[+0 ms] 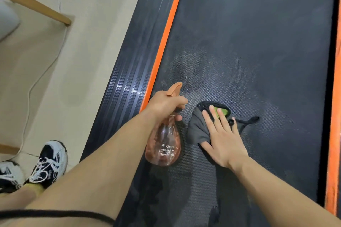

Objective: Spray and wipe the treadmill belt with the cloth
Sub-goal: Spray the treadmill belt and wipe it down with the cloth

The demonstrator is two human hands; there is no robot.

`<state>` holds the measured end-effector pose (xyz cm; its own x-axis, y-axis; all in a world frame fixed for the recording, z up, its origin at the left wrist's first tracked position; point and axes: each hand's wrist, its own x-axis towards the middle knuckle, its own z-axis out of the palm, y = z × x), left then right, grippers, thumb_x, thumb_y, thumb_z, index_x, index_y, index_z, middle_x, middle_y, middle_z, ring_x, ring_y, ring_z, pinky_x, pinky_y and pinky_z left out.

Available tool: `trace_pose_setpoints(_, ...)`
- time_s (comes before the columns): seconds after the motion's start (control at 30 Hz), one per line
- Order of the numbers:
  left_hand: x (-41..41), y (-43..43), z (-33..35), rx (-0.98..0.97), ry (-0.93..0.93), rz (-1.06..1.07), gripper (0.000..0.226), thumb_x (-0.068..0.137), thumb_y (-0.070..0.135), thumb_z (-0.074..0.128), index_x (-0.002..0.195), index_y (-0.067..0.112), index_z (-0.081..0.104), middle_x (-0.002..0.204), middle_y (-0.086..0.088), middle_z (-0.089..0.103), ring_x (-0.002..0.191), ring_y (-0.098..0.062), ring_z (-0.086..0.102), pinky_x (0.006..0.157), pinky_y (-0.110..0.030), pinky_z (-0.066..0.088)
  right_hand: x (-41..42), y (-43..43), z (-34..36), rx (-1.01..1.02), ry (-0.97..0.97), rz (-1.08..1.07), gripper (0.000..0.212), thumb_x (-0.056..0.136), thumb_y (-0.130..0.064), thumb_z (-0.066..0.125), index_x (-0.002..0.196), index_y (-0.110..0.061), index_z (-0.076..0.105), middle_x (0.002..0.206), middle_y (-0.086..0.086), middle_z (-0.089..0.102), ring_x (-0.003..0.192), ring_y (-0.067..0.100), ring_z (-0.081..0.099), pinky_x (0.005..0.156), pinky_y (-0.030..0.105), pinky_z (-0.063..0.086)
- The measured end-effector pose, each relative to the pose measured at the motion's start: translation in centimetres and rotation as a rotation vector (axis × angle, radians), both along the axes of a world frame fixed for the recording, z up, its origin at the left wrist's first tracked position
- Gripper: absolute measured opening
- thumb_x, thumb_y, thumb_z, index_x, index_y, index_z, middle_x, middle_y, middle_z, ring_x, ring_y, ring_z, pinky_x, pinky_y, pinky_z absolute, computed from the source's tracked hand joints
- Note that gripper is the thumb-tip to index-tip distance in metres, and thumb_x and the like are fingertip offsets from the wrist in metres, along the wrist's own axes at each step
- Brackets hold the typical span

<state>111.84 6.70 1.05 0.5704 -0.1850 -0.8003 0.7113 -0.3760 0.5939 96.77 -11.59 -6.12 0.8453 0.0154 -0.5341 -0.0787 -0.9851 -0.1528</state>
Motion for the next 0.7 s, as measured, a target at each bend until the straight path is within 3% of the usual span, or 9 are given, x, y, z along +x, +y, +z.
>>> trace_pose_setpoints(0.1,0.7,0.0,0.5,-0.007,-0.061,-0.046,0.01,0.082,0.022,0.075,0.083,0.012,0.072,0.087,-0.003,0.072,0.052,-0.021,0.065,0.058,-0.029,0.049,0.1,0.0,0.4,0.002,0.032,0.008,0.091,0.09,-0.063,0.023,0.148,-0.033,-0.04,0.158,-0.007,-0.045,0.149,0.018,-0.036,0.124,0.057,0.0)
trace_pose_setpoints(0.2,1.8,-0.6,0.6,-0.025,-0.102,0.042,0.013,0.088,0.016,0.069,0.077,0.01,0.062,0.071,-0.009,0.063,0.046,-0.02,0.059,0.054,-0.028,0.046,0.2,0.0,0.4,0.009,0.043,0.004,0.088,0.083,-0.066,0.01,0.147,-0.032,-0.042,0.157,-0.007,-0.046,0.148,0.018,-0.037,0.123,0.056,-0.002)
trace_pose_setpoints(0.3,2.3,-0.9,0.4,0.009,-0.092,0.05,0.011,0.086,0.016,0.069,0.078,0.012,0.062,0.067,-0.008,0.063,0.045,-0.021,0.059,0.048,-0.025,0.042,0.1,0.1,0.6,0.018,0.039,0.003,0.089,0.089,-0.065,0.017,0.148,-0.031,-0.04,0.158,-0.007,-0.045,0.148,0.018,-0.037,0.123,0.056,-0.001)
trace_pose_setpoints(0.4,1.8,-0.1,0.6,-0.075,-0.02,0.066,0.007,0.088,0.015,0.071,0.092,0.013,0.066,0.079,-0.01,0.067,0.048,-0.023,0.057,0.049,-0.026,0.046,0.9,0.5,0.9,0.016,0.045,-0.058,0.09,0.097,-0.06,0.032,0.153,-0.031,-0.033,0.16,-0.006,-0.041,0.15,0.018,-0.034,0.125,0.056,-0.001)
trace_pose_setpoints(0.53,1.4,2.4,0.7,-0.119,0.001,0.124,0.015,0.089,0.013,0.071,0.097,0.019,0.06,0.083,-0.011,0.067,0.056,-0.026,0.058,0.062,-0.037,0.047,8.7,1.0,0.0,0.014,-0.095,-0.246,0.088,0.098,-0.059,0.039,0.161,-0.026,-0.013,0.169,0.002,-0.021,0.156,0.023,-0.016,0.124,0.059,0.0)
trace_pose_setpoints(0.63,1.2,4.4,0.4,-0.175,0.02,0.139,0.017,0.093,0.014,0.07,0.106,0.023,0.065,0.088,-0.012,0.068,0.055,-0.026,0.057,0.057,-0.029,0.046,17.9,0.6,-1.1,0.004,-0.166,-0.313,0.088,0.097,-0.059,0.044,0.162,-0.028,-0.005,0.17,0.001,-0.015,0.157,0.023,-0.011,0.123,0.061,0.002)
trace_pose_setpoints(0.7,0.9,5.5,0.0,-0.209,-0.009,0.118,0.035,0.093,0.014,0.07,0.121,0.035,0.067,0.088,-0.012,0.071,0.058,-0.026,0.059,0.056,-0.028,0.049,23.3,0.3,-1.3,-0.006,-0.153,-0.356,0.088,0.096,-0.062,0.044,0.162,-0.031,-0.004,0.171,-0.002,-0.014,0.157,0.022,-0.011,0.124,0.06,0.002)
